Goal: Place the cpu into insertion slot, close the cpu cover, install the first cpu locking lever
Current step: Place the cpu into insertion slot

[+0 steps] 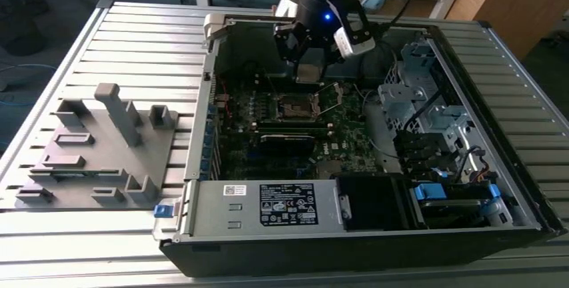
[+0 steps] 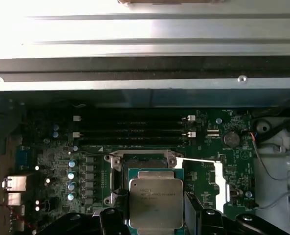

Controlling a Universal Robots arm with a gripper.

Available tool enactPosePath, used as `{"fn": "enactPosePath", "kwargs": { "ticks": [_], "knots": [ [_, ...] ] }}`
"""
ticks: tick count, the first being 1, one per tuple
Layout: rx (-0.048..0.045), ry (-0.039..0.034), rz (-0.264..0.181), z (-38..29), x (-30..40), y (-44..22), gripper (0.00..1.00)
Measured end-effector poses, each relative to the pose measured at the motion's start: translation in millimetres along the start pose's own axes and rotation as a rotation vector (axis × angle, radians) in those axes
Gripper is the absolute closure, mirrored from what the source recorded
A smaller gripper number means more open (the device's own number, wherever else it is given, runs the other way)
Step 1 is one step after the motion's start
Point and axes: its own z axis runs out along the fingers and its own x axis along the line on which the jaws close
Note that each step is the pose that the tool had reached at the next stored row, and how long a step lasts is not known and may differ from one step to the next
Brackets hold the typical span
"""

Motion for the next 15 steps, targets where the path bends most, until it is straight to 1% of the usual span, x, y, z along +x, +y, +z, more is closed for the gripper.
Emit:
{"fn": "enactPosePath", "kwargs": {
  "ticks": [15],
  "knots": [
    [0.0,-0.0004,0.0,27.1,1.4,-2.6,0.46]
  ]
}}
